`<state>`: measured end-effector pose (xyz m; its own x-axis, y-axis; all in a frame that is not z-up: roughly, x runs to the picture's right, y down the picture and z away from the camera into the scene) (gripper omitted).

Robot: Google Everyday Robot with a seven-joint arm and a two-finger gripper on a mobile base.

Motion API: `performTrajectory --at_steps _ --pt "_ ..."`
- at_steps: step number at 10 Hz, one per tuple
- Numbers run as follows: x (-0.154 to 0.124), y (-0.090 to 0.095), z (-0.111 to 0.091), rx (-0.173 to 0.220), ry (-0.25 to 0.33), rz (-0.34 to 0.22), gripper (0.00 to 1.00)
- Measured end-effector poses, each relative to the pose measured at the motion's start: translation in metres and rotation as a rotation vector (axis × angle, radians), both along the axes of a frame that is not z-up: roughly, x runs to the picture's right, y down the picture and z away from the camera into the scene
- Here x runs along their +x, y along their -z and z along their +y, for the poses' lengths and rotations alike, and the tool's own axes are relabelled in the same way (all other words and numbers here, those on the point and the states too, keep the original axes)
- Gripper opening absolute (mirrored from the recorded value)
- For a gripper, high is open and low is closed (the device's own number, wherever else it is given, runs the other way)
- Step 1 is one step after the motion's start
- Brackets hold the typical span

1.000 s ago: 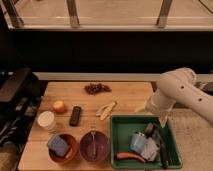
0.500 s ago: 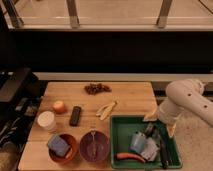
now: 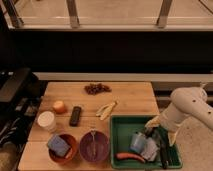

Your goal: Wipe table surface with brush

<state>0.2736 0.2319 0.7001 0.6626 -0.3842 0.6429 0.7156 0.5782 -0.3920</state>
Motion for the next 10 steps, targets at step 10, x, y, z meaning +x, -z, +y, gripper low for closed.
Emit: performTrajectory --at_steps 10 --pt "0.009 -0.019 0.017 -0.041 -0.015 0.019 0.8"
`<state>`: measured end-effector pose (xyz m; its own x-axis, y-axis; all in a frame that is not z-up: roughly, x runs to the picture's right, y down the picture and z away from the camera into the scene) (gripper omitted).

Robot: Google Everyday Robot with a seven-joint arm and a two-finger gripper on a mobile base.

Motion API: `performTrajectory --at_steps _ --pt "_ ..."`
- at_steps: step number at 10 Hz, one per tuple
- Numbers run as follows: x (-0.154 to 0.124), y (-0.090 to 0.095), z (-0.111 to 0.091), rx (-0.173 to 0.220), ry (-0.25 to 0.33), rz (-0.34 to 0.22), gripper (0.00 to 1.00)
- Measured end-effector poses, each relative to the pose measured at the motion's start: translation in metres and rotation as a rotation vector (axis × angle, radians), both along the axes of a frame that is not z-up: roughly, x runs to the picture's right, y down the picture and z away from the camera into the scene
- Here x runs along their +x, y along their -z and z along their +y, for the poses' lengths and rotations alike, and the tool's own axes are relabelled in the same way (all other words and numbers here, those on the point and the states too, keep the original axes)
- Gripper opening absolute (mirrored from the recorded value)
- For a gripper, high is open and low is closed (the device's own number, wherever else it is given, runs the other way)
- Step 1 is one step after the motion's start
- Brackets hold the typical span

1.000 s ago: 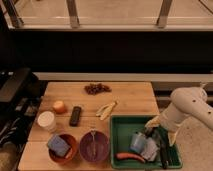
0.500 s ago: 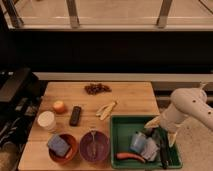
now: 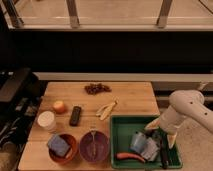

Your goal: Wipe table surface with brush

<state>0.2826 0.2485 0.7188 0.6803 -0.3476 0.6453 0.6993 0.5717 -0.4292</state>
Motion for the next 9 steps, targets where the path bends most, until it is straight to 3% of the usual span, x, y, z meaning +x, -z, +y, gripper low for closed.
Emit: performTrajectory --at_steps 5,9 --pt "0.022 -0.008 0.017 -0.042 -0.068 -0.001 0.8" --pt "0.019 -0.005 0.039 -0.1 -0.043 -0.027 0.8"
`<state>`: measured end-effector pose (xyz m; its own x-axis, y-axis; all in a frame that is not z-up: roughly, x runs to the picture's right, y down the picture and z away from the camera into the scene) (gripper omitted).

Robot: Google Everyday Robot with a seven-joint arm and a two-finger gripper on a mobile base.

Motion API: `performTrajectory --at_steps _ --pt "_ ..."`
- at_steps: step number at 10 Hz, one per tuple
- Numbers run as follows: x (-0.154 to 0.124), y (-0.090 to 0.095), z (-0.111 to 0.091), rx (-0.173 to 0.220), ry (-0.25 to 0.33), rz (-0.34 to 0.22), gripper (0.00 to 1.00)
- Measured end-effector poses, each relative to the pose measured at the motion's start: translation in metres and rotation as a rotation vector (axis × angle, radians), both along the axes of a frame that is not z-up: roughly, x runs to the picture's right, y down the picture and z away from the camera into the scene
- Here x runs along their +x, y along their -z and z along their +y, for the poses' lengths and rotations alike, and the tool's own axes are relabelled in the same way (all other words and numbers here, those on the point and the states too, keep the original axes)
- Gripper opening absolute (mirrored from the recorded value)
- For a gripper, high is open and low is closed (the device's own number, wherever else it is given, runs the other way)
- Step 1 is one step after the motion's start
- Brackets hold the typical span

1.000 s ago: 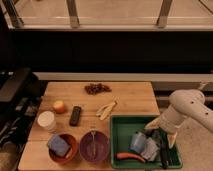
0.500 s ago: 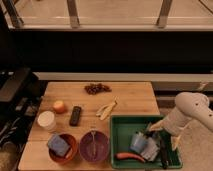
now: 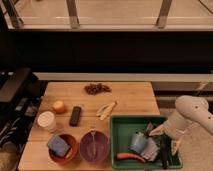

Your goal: Wipe table surface with brush

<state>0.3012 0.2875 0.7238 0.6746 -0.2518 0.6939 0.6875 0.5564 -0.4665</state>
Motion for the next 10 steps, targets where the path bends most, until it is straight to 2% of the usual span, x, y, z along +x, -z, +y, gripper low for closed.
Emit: performTrajectory --at_steps 2,5,6,10 --pt "-0.003 0.003 0.007 -0.012 0.03 -0.017 0.8" --pt "-0.005 -0.004 0.015 -0.03 0.046 -0.031 0.78" --pt "-0.005 -0.005 0.016 -0.026 0.049 -0.031 0.72" --pt "-0.013 -0.002 0.009 0.007 0.07 -0.016 0.29"
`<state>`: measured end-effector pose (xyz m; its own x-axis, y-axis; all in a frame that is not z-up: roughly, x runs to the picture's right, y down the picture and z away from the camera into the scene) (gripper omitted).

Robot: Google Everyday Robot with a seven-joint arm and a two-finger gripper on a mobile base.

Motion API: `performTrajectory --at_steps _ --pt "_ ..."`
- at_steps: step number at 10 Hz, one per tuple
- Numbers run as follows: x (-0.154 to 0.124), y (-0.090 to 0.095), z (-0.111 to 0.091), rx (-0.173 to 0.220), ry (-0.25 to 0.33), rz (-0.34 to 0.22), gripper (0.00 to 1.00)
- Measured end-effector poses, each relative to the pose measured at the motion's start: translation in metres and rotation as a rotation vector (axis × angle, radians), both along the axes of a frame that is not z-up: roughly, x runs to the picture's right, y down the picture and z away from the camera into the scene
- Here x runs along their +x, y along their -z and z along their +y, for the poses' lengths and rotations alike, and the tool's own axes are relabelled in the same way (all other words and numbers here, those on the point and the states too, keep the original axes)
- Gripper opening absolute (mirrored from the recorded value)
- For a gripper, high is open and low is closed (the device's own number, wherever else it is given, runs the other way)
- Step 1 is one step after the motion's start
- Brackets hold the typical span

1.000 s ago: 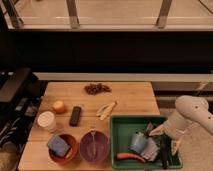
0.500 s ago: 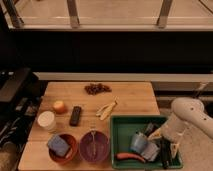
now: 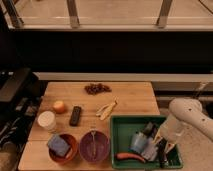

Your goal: Wipe table surface with brush

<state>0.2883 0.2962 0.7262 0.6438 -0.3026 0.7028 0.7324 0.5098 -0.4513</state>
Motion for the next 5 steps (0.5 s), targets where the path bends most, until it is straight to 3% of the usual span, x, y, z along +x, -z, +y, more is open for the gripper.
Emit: performTrajectory --at_steps 3,5 --pt "-0.004 0.007 -0.01 0.033 0.02 0.022 0.02" --pt "-0.008 0.012 -0.017 0.056 0.037 0.032 0.0"
